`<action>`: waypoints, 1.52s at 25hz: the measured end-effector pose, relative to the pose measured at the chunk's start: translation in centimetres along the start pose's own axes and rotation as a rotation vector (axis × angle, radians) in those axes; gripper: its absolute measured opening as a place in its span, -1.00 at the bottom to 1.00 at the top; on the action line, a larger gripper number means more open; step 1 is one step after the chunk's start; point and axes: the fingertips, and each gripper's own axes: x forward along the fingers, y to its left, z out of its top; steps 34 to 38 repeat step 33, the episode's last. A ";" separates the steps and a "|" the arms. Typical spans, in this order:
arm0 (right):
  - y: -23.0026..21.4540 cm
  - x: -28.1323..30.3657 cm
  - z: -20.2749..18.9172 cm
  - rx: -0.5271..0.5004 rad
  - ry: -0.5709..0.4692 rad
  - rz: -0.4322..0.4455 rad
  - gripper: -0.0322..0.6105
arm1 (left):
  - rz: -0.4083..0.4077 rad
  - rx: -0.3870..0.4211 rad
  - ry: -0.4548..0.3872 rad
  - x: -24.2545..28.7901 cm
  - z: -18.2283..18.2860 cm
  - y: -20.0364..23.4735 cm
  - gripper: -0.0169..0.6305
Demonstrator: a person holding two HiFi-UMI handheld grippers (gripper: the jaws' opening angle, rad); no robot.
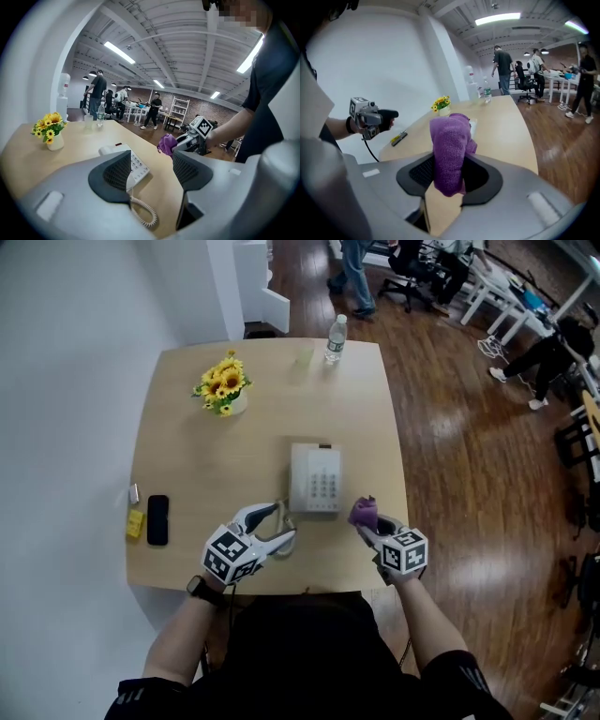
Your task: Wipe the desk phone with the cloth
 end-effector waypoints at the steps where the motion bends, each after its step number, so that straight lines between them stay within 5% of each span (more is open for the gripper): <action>1: 0.0 -0.7 0.0 0.015 -0.013 -0.004 -0.40 | 0.002 -0.002 0.002 -0.2 -0.1 0.0 -0.09; 18: -1.3 -4.3 0.4 0.063 -0.087 0.021 -0.41 | 0.062 -0.037 0.032 0.5 -1.3 -1.3 -0.10; 38: -1.3 -6.3 2.3 -0.017 -0.099 0.097 -0.41 | 0.130 -0.045 0.016 0.9 -0.3 -3.1 -0.10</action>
